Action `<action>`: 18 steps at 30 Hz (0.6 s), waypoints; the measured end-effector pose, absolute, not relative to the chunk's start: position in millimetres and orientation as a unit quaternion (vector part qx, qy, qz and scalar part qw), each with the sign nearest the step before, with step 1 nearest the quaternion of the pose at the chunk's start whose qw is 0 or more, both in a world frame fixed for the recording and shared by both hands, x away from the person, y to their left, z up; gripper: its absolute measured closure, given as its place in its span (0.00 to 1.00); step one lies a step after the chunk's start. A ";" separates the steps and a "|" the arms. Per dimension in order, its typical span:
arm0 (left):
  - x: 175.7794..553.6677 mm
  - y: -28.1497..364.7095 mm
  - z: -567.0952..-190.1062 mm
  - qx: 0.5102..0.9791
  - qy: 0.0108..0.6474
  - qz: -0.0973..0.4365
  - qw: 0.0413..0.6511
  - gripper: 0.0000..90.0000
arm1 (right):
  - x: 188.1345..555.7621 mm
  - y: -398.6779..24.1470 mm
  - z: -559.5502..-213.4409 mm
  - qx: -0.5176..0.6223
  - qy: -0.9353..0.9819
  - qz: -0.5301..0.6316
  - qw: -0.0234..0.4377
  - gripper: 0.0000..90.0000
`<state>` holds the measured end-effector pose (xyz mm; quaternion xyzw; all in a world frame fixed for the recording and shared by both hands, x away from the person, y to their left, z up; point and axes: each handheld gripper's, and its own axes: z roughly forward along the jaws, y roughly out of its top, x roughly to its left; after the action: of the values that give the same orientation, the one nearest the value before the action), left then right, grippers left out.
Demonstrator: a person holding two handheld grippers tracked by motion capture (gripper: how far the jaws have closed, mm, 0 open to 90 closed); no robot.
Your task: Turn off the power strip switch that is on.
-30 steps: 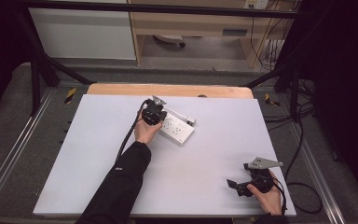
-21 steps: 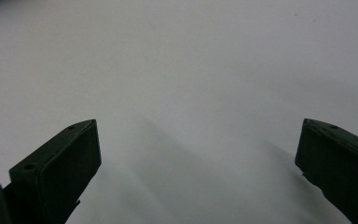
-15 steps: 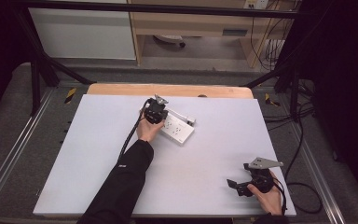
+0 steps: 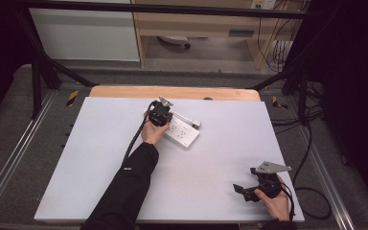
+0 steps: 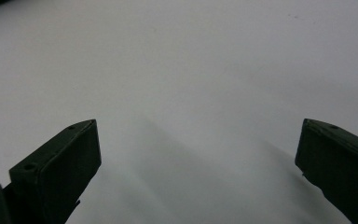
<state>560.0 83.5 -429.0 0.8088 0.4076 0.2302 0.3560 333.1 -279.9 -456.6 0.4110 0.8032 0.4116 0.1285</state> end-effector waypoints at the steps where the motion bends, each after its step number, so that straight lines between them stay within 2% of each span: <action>1: 559.6 82.9 -429.2 0.809 0.405 0.231 0.358 1.00 | 333.1 -280.0 -456.6 0.411 0.803 0.412 0.129 0.01; 18: 556.9 75.5 -434.5 0.809 0.395 0.224 0.373 1.00 | 332.8 -280.4 -455.9 0.411 0.802 0.415 0.128 0.01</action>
<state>556.9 75.5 -434.5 0.8090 0.3948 0.2244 0.3733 332.8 -280.4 -455.9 0.4108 0.8017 0.4149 0.1279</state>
